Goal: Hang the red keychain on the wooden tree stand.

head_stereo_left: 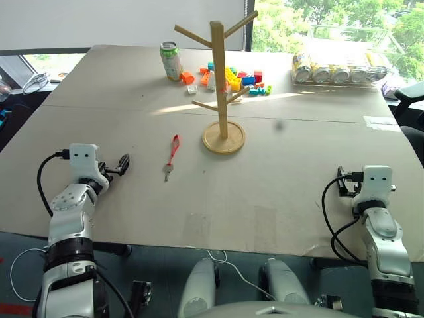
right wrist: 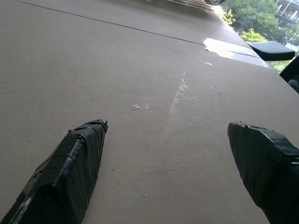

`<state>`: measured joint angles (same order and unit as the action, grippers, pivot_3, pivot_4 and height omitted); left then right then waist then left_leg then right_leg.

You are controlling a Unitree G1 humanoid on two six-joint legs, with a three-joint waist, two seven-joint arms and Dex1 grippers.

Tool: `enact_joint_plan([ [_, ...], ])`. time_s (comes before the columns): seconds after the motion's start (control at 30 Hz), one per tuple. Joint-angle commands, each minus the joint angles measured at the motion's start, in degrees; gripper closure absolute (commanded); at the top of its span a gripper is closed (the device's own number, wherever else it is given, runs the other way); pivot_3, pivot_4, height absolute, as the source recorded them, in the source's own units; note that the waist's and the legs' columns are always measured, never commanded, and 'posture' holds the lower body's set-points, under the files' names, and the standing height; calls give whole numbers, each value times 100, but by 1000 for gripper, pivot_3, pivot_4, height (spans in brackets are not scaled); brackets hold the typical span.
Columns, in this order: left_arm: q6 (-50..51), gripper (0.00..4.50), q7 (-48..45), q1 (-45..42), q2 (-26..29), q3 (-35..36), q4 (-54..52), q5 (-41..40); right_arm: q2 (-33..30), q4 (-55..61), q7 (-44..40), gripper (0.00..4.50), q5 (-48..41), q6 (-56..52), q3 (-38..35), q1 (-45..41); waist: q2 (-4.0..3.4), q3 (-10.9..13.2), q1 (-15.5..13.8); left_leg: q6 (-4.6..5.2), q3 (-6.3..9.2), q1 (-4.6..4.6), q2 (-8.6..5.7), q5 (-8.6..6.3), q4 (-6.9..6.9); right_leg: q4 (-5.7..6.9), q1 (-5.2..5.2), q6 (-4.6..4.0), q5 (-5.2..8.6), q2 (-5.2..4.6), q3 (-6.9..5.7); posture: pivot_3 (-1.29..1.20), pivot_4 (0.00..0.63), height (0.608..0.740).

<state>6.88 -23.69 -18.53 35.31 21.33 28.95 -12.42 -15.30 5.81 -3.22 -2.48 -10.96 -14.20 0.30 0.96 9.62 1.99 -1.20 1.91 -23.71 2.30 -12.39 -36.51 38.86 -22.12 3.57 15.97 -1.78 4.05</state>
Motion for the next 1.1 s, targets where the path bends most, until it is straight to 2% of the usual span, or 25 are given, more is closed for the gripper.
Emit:
enact_joint_plan([
  [0.03,955,0,-137,-207,208,-201,-538,-158,-382,491,-909,54,-639,-353,118,-208,-1,1,0,0,0,0,0,0,0,0,0,0,0,0,0,0,150,740],
  [0.1,2401,0,-423,-435,564,-423,-1797,-558,-1047,1164,-2417,54,-1700,-1105,431,-513,3,26,12,0,2,-7,0,1,-4,-1,-2,0,0,1,-1,0,150,740],
  [0.13,2857,0,-499,-502,671,-508,-2216,-678,-1297,1383,-2891,54,-2069,-1393,534,-612,7,55,28,0,2,-10,0,1,-10,1,-1,1,0,1,0,0,150,740],
  [0.23,4061,0,-339,-748,674,-512,-3048,-1085,-1738,1674,-3503,54,-2781,-2006,605,-872,21,52,29,0,15,-14,1,1,-12,-2,2,2,0,2,-11,0,150,740],
  [0.37,4964,0,-71,-924,585,-566,-3654,-1231,-1958,1761,-3796,54,-3113,-2338,725,-1376,20,55,57,-1,11,-14,1,-1,11,-19,-1,2,1,2,-11,0,150,740],
  [0.7,6013,0,266,-457,265,-566,-4724,-1430,-1938,2009,-3894,54,-3256,-2567,965,-1549,39,68,12,-1,9,-22,-1,0,11,-11,-14,2,0,-2,-10,0,150,740],
  [0.9,5796,0,726,-523,-216,-970,-4324,-1033,-2004,2233,-4053,54,-3460,-2770,1136,-1600,41,68,14,-2,10,-19,-2,0,6,-7,-13,2,0,-1,-9,0,150,740],
  [1.1,5495,0,794,-564,-506,-1278,-3958,-792,-2088,2287,-4082,54,-3552,-2866,1114,-1679,41,68,14,-2,10,-20,-2,0,7,-6,-14,1,0,-1,-9,0,150,740],
])
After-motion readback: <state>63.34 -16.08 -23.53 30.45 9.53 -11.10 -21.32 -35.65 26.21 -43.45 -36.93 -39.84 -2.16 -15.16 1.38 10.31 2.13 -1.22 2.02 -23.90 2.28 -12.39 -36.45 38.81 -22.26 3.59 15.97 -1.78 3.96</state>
